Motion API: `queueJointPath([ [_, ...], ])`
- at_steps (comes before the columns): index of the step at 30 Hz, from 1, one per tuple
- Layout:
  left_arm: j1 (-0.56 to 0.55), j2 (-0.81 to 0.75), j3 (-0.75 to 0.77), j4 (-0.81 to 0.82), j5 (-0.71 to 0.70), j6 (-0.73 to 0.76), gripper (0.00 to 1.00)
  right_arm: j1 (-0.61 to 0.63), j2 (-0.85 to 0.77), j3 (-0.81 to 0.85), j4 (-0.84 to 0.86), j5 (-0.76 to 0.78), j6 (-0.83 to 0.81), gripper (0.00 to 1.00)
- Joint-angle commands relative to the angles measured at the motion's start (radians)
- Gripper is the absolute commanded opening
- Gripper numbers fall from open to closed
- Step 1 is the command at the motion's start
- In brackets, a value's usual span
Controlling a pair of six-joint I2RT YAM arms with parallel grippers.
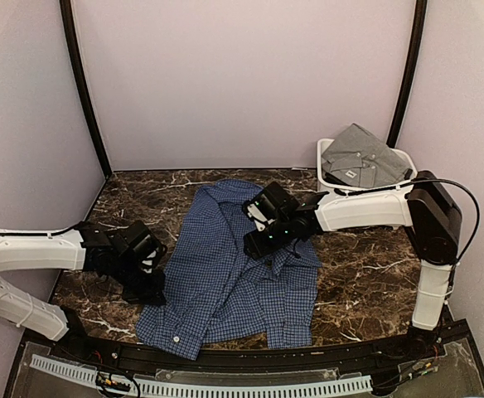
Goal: Fold and stack the long sleeve shirts
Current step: Flatten out the crumpled shirt at the center of the board.
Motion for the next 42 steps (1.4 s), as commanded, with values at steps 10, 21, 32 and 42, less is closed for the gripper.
queueJointPath([
  [10, 0.265, 0.014, 0.393, -0.190, -0.360, 0.218, 0.00, -0.023, 0.011, 0.014, 0.031, 0.027, -0.007, 0.62],
  [21, 0.755, 0.309, 0.850, 0.009, -0.339, 0.380, 0.00, -0.070, 0.032, 0.014, 0.047, 0.018, 0.003, 0.61],
  [32, 0.915, 0.688, 1.301, -0.005, -0.348, 0.394, 0.00, -0.104, 0.074, 0.084, 0.020, 0.011, 0.005, 0.62],
  [42, 0.961, 0.884, 1.638, -0.066, -0.346, 0.433, 0.00, -0.133, 0.118, 0.091, -0.001, 0.009, 0.025, 0.62],
])
